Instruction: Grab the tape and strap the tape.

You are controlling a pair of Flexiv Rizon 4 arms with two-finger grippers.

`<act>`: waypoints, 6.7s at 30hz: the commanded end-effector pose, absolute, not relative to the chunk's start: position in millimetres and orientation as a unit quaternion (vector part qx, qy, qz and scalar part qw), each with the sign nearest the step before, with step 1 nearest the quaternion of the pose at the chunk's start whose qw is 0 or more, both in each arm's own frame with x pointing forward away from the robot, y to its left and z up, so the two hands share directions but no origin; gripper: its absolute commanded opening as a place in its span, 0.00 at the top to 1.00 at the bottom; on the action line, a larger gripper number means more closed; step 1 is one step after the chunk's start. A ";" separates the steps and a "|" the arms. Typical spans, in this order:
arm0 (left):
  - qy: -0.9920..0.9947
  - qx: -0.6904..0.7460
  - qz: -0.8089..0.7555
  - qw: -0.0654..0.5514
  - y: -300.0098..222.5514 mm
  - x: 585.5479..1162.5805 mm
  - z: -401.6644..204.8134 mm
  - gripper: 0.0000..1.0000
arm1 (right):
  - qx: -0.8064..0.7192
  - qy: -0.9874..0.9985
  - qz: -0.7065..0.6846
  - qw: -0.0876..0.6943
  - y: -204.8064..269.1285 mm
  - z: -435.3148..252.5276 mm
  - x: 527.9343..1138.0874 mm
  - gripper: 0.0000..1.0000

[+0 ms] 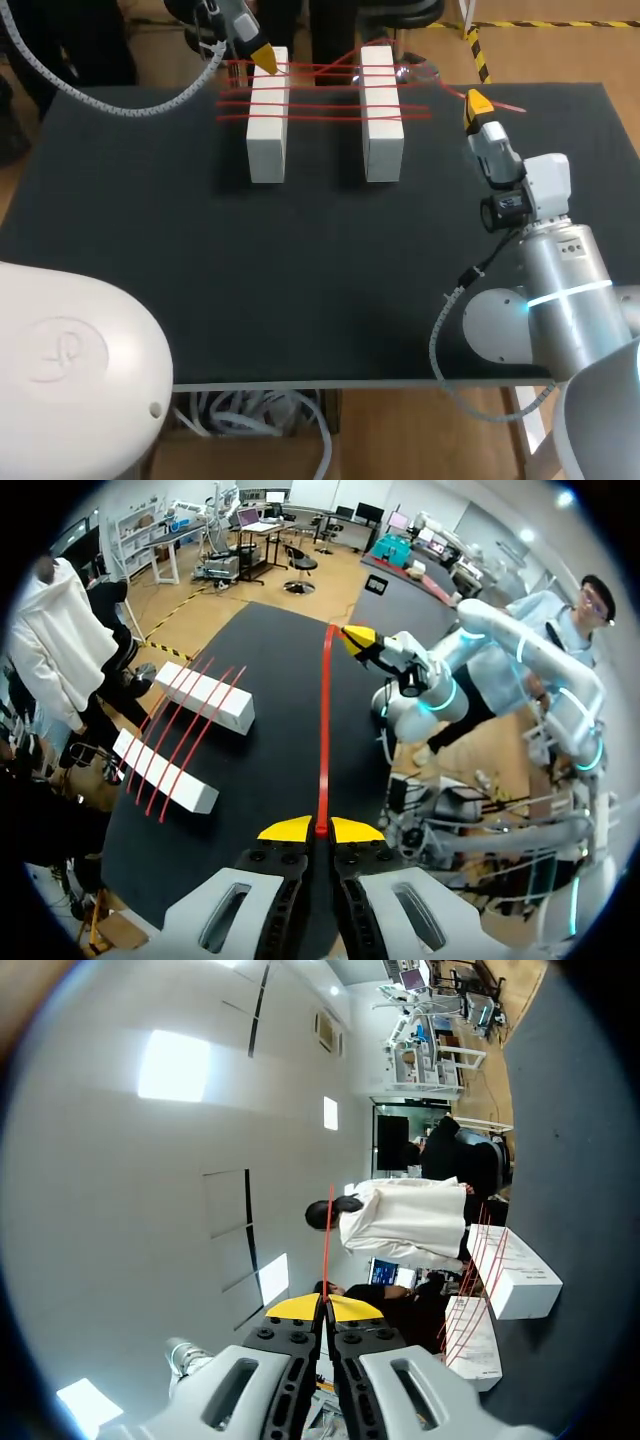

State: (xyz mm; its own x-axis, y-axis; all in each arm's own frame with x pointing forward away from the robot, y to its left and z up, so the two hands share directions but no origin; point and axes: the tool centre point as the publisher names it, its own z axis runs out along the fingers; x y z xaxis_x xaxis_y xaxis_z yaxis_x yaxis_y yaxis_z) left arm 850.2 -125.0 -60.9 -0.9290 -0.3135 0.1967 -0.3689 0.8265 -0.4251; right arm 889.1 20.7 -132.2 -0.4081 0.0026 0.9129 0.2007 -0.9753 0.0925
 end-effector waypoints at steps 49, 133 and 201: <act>-0.961 0.186 0.204 0.015 -123.1 793.8 -21.4 1.00 | -0.433 -0.074 -0.896 0.064 24.0 -150.4 885.3 1.00; -0.970 0.135 0.198 0.031 -158.6 858.7 -19.5 1.00 | -0.364 -0.234 -0.894 -0.118 30.9 -105.3 900.1 1.00; -0.970 0.135 0.198 0.031 -158.6 858.7 -19.5 1.00 | -0.439 -0.414 -0.713 -0.356 42.8 -27.3 847.2 1.00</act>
